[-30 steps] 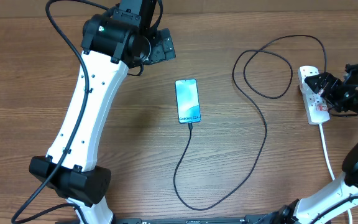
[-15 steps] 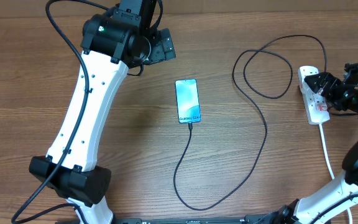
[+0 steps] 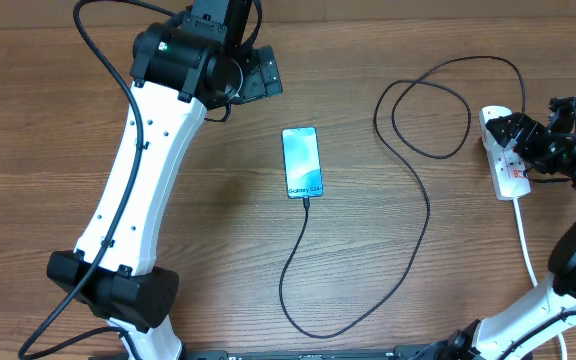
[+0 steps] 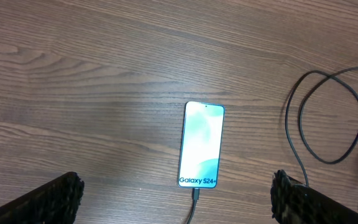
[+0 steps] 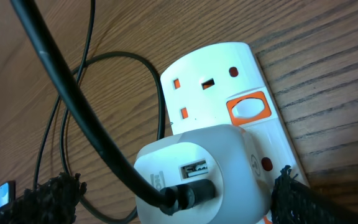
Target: Plug charger to phone and switch on socket
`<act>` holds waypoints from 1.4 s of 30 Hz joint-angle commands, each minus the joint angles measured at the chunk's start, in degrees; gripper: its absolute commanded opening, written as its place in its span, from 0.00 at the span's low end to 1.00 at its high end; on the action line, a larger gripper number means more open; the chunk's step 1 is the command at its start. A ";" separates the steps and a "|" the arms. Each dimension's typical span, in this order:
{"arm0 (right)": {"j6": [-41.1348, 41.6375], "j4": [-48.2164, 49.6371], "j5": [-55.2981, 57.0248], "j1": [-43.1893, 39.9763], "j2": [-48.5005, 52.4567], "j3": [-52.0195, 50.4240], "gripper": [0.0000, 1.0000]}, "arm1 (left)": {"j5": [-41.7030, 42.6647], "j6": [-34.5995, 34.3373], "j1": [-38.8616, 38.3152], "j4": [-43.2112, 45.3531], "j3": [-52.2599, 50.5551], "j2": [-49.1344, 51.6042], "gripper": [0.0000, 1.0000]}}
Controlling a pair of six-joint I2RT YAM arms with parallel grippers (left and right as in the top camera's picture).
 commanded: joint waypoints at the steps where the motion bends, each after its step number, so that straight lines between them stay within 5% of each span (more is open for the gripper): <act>1: 0.87 -1.73 -1.18 1.49 1.70 -0.46 1.00 | -0.87 1.11 0.26 0.04 0.02 0.37 1.00; 42: 3.52 -4.85 -0.57 1.49 1.75 -0.68 1.00 | -0.87 1.11 0.26 0.04 0.02 0.35 1.00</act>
